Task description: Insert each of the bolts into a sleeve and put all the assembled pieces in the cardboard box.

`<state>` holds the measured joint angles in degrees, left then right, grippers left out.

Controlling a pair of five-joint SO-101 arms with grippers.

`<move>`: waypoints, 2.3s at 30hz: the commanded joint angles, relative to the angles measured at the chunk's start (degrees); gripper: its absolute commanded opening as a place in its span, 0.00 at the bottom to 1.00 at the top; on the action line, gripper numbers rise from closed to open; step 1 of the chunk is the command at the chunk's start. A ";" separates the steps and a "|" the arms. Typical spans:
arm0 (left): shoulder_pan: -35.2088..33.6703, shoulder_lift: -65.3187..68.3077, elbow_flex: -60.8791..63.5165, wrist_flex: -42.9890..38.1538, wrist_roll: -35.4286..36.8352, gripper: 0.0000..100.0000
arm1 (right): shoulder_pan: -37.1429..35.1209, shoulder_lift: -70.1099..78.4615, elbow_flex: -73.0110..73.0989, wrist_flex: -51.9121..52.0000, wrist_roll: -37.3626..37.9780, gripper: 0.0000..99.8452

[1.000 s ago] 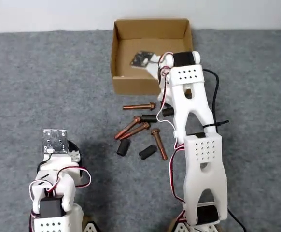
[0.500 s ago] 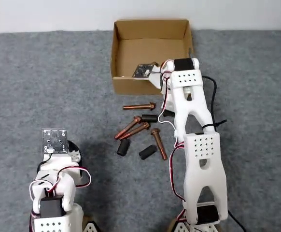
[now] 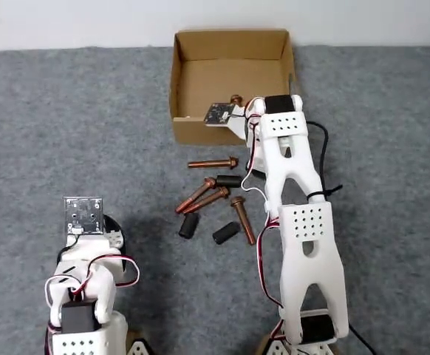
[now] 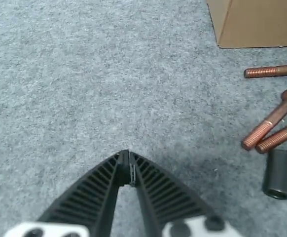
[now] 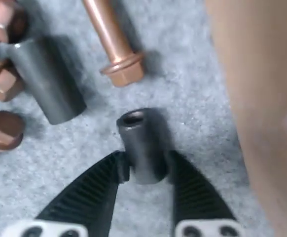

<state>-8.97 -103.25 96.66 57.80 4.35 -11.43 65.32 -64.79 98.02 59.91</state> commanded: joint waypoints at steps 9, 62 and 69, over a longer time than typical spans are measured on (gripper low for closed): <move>-0.53 0.00 -0.13 0.35 -0.62 0.00 | -1.54 -6.99 -2.11 4.97 -14.15 0.01; -0.53 0.00 -0.13 1.14 -0.62 0.00 | -6.20 -39.96 33.32 5.05 -36.04 0.01; -0.18 0.00 -0.13 1.14 -4.40 0.00 | -5.49 -59.82 50.11 4.97 -50.46 0.01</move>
<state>-8.97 -103.25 96.66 58.51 2.51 -18.29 15.65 -19.60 100.48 13.93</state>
